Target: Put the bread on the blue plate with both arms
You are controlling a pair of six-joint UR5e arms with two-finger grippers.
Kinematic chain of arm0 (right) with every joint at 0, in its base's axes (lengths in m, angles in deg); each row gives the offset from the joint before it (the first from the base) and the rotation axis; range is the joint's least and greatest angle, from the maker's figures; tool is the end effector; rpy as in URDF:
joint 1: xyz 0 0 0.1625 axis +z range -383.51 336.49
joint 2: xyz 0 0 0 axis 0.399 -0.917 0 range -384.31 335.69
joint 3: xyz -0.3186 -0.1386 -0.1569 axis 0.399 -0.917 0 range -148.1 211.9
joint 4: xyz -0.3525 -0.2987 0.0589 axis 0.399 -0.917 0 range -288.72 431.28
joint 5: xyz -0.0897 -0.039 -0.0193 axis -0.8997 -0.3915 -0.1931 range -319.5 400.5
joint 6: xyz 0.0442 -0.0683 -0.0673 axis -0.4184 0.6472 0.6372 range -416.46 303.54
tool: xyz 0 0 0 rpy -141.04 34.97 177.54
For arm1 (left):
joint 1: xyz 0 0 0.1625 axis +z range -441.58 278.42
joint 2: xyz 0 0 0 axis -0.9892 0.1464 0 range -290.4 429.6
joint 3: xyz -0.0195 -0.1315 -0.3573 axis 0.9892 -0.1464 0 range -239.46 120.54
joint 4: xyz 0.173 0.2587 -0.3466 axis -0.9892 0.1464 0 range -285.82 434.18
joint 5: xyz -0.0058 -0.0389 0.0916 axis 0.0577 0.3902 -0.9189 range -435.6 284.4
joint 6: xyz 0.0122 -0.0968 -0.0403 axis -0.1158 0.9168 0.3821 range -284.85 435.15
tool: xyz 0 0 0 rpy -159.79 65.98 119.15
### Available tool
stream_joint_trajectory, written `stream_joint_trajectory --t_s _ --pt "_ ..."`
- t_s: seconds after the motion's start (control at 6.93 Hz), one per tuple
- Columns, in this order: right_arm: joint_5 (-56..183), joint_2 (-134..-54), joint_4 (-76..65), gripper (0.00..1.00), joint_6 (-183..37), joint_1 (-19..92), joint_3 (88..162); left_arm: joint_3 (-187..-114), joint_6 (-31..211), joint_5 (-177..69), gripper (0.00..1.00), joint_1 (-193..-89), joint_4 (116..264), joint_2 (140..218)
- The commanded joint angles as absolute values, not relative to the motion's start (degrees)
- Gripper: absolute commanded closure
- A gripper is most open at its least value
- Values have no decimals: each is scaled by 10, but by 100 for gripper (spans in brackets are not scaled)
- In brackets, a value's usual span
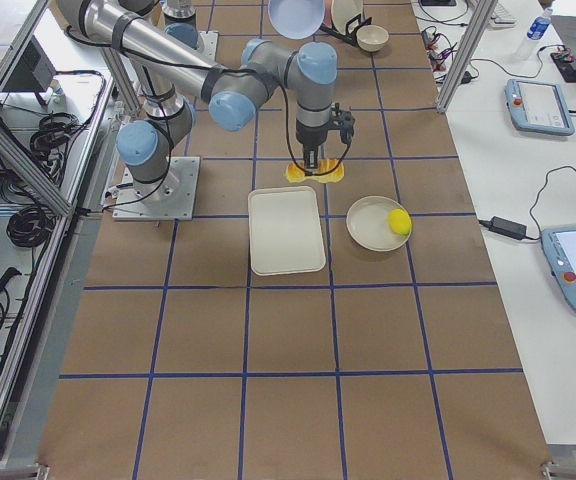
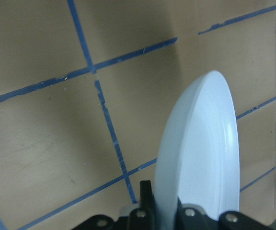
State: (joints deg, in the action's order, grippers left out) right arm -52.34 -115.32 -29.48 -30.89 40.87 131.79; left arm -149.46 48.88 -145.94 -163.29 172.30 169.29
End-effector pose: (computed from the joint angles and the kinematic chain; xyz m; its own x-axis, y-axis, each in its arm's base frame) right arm -0.1169 -0.5398 0.3725 -0.9983 0.0019 0.0589 0.0014 1.0000 -0.0083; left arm -0.0849 -0.5871 0.3380 -0.8831 0.2040 0.4225 0.2829 0.9499 0.1327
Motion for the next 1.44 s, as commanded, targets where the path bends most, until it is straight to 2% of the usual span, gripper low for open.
stream_joint_trajectory --t_s 0.0,0.58,0.72,0.87,1.01,1.3 --pt "-528 -1149 -224 89 -415 492 1247 -1549 605 -1430 87 -1721 1558 1734" --pt "-516 -1127 -210 90 -502 631 1235 -1540 655 -1418 87 -1777 1380 1855" --pt "-487 -1112 -212 90 -525 659 1227 -1543 668 -1420 82 -1782 1374 1865" --pt "-471 -1097 -215 90 -534 674 1223 -1539 676 -1420 9 -1781 1374 1863" --pt "-470 -1087 -218 90 -533 688 1224 -1539 679 -1424 0 -1776 1375 1854" --pt "-469 -1061 -239 90 -534 706 1229 -1541 676 -1429 0 -1742 1404 1811"
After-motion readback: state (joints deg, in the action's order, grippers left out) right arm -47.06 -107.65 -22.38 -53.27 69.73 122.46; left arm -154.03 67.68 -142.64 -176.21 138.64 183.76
